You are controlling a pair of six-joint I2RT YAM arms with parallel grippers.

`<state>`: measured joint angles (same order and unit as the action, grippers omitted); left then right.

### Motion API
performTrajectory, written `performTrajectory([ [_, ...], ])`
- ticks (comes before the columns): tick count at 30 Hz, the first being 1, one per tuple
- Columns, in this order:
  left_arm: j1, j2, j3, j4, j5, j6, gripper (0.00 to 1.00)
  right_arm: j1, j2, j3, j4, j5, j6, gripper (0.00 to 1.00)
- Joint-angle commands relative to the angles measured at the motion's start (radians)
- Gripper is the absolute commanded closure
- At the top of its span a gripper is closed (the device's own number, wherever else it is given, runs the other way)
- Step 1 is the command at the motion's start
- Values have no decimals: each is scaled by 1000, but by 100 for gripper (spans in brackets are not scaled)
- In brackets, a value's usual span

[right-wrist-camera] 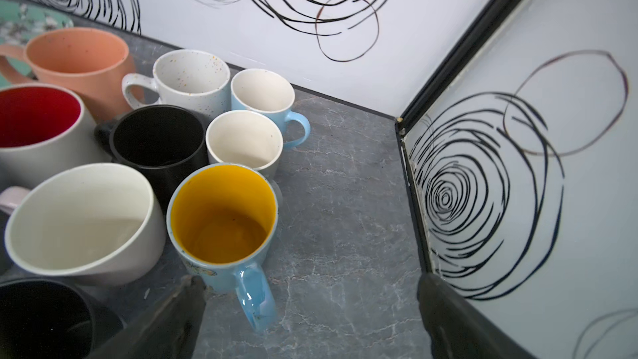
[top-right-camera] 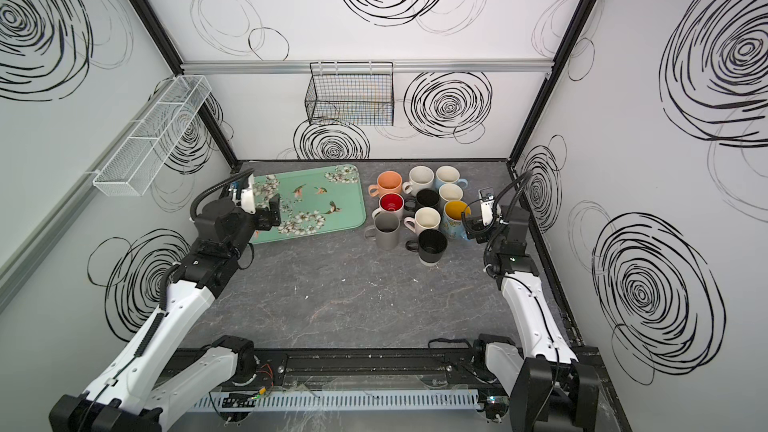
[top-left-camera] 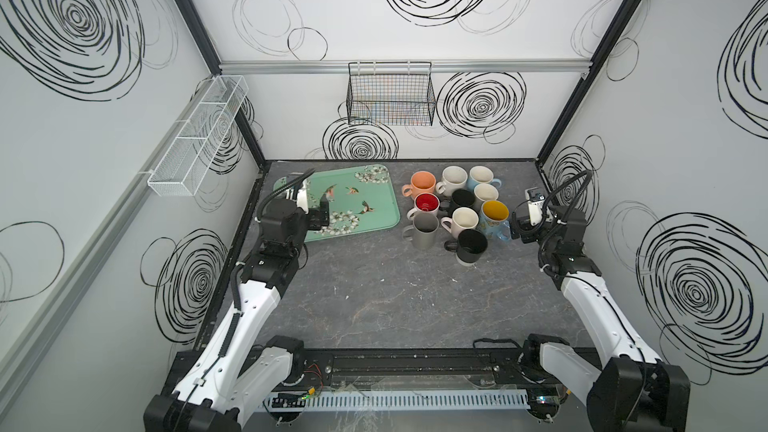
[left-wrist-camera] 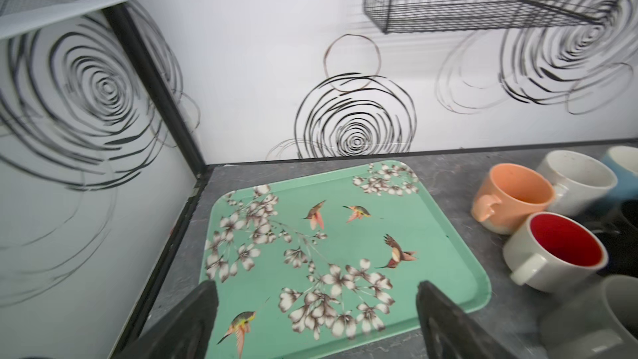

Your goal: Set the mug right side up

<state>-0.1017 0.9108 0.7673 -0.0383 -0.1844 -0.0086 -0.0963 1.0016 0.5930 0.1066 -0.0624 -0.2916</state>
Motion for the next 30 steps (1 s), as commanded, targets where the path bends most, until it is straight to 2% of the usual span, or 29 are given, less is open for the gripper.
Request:
performTrajectory([
  [1,89,-25,-70,87,-7,-24,1,-16,-44,-96,194,12,236,0],
  [4,127,-61,-142,160,-17,-89,1,-15,-59,-192,299,6,277,0],
  [7,137,-101,-227,255,-15,-124,1,-16,-25,-258,387,70,366,0],
  [9,134,-117,-286,315,-29,-113,1,-16,19,-280,431,87,376,0],
  [11,126,-116,-341,357,-105,-122,1,-17,58,-302,485,96,381,0],
  [17,108,-44,-410,416,-74,-97,1,-20,100,-384,661,109,363,0],
  [23,99,38,-528,656,-58,-128,1,-39,143,-400,725,39,327,0],
  [28,86,178,-594,871,-40,-115,1,-37,171,-391,737,-73,331,0],
  [30,87,216,-600,931,-19,-113,1,-29,167,-401,751,-78,337,0],
])
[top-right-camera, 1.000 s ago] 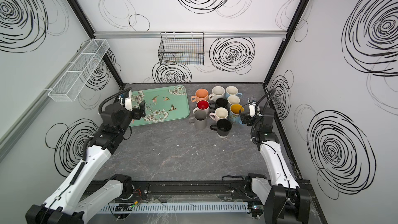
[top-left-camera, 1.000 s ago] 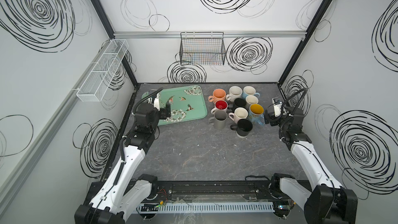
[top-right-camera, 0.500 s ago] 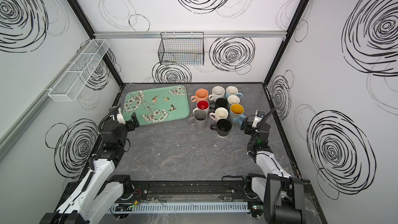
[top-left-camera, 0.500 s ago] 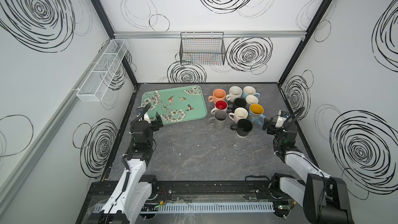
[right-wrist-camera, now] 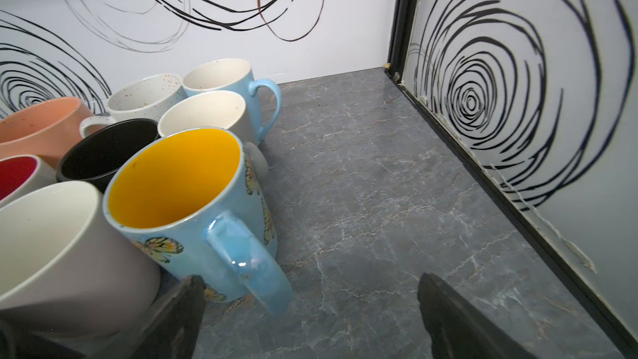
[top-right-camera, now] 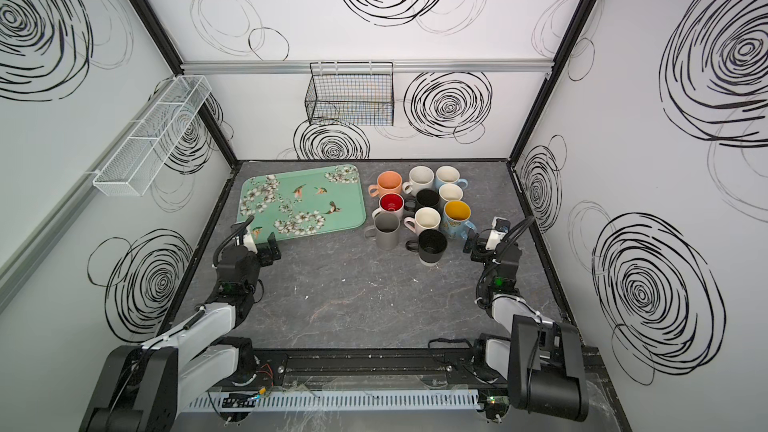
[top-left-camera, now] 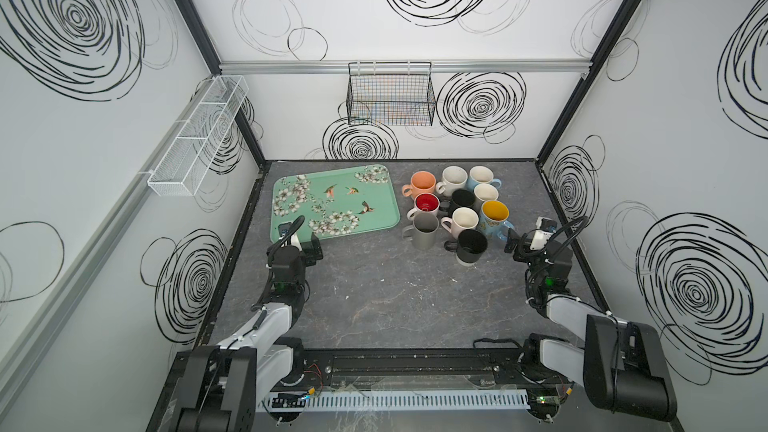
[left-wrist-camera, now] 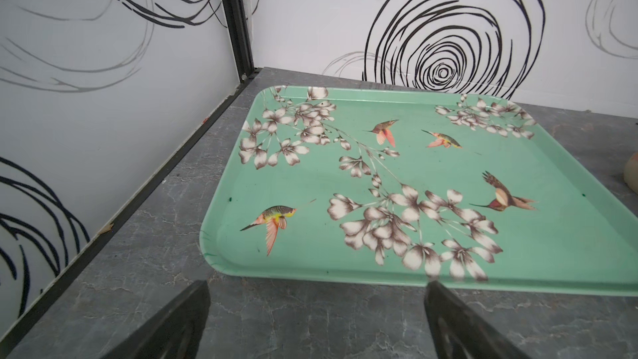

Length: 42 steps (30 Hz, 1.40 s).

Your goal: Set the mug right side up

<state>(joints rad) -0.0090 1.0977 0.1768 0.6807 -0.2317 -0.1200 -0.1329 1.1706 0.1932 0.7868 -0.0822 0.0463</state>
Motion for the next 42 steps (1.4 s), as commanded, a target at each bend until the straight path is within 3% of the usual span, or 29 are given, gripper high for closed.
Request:
performTrajectory([
  [1,-9,42,-10,236,41,16,1,11,0,-9,93,-50,0,0],
  [9,-5,153,-49,524,99,35,1,53,76,-34,229,-47,-11,0],
  [13,-11,190,-51,583,107,79,1,90,144,-56,330,9,-26,0],
  [17,-11,301,-97,787,114,88,1,116,225,-72,430,55,-39,0],
  [22,-16,433,-115,954,118,95,1,124,230,-39,379,84,-35,0],
  [26,-9,418,-89,885,68,71,1,120,255,33,268,110,-17,0],
  [30,9,413,-32,776,192,82,1,112,301,128,143,94,-11,0],
  [34,1,403,20,662,231,115,1,88,301,133,138,57,0,0],
  [42,-3,405,20,662,230,117,1,90,301,133,138,59,-2,0],
])
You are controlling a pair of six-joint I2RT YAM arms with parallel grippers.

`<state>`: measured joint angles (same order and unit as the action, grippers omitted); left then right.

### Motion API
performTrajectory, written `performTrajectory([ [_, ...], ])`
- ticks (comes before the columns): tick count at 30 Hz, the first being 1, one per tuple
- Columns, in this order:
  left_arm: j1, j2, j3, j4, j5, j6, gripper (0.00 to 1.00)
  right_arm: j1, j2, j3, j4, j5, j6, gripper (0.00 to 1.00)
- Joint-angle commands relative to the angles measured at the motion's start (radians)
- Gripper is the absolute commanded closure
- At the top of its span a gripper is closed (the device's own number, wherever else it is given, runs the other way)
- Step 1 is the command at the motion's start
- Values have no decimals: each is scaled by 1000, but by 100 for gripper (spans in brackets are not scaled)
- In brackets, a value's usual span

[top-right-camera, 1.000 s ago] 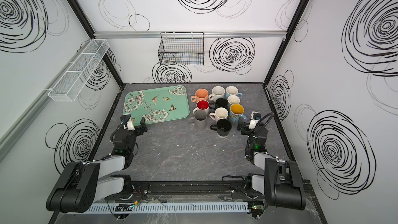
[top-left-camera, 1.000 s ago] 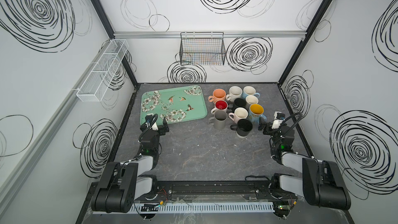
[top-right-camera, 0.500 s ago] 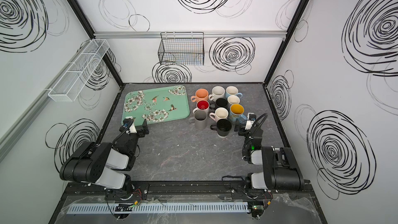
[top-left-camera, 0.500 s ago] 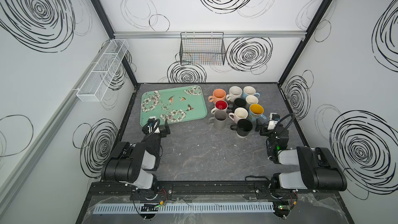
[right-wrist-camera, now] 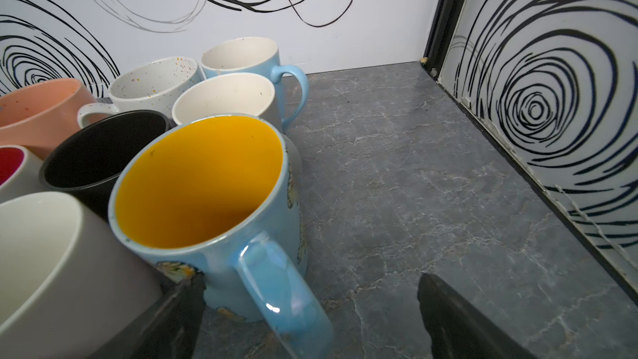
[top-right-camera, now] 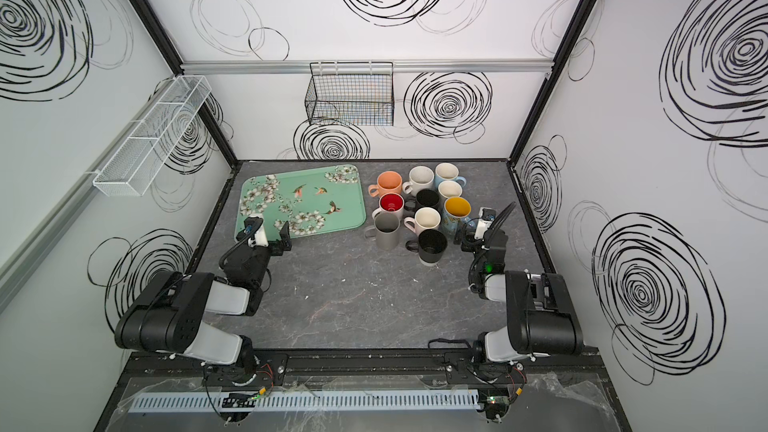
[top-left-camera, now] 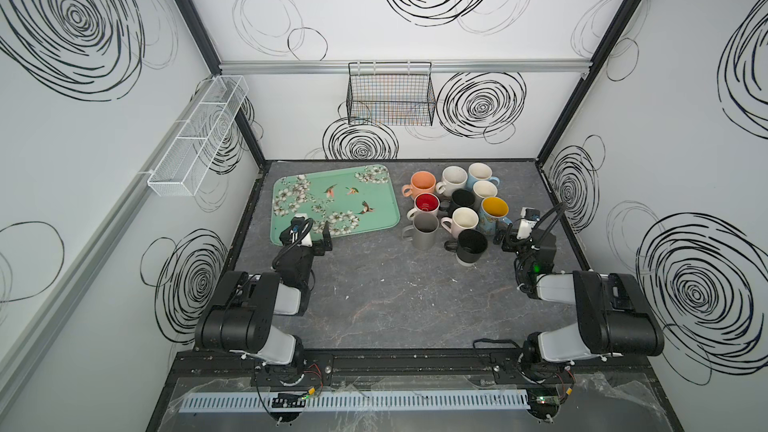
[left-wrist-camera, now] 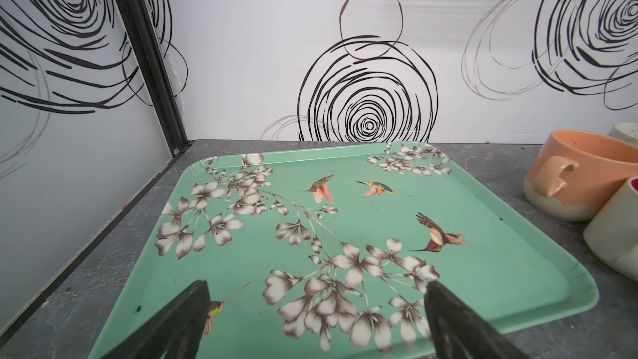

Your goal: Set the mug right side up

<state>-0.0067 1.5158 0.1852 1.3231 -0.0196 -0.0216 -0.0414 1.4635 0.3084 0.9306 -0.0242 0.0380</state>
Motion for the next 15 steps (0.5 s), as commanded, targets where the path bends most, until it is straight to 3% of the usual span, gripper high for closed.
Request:
performTrajectory([
  [1,-6,-13,11,20,17,19,1,-1,8,17,-6,1,7,0],
  [15,-29,-18,11,11,-36,33,1,-1,9,19,-6,1,7,0],
])
